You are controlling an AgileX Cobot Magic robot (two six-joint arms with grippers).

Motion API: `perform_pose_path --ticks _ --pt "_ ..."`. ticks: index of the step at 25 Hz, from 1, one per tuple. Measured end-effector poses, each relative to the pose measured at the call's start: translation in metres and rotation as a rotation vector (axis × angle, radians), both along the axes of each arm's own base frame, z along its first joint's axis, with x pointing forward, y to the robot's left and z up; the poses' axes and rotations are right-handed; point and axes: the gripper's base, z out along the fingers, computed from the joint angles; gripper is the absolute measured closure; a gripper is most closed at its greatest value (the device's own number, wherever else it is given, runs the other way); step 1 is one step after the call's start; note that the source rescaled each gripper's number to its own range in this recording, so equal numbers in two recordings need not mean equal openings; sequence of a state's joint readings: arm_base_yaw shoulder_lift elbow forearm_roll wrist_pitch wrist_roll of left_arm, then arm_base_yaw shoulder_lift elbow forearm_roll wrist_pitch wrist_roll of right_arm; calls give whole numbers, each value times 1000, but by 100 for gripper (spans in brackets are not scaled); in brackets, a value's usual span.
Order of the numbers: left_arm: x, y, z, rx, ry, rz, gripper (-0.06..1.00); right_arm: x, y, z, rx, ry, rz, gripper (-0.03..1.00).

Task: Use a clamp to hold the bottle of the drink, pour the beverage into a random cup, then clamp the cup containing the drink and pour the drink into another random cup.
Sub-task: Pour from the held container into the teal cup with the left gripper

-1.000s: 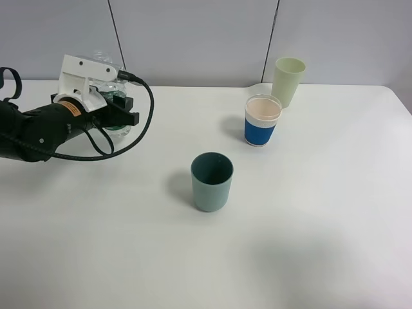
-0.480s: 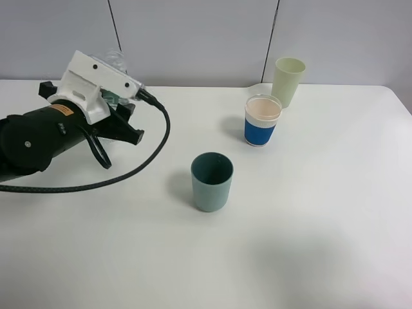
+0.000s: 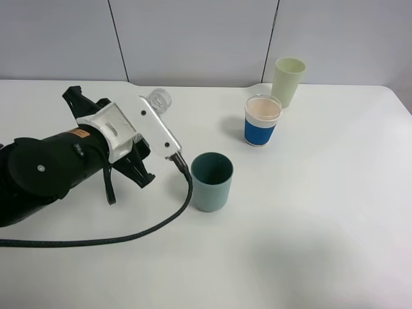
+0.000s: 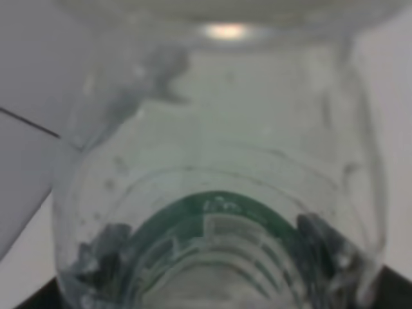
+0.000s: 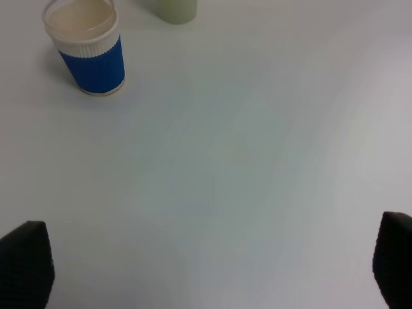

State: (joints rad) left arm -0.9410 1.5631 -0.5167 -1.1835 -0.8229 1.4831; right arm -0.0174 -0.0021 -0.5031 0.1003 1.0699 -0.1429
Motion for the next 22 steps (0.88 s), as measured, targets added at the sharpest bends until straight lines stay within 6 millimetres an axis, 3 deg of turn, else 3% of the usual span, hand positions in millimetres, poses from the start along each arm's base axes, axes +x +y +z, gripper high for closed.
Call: perform_pose_path --ticks 9,22 --pt "-9 -23 4 157 26 -29 89 0 0 0 1 0 0 -3" --pt "1 -54 -18 431 99 -105 89 0 0 0 1 0 0 -3"
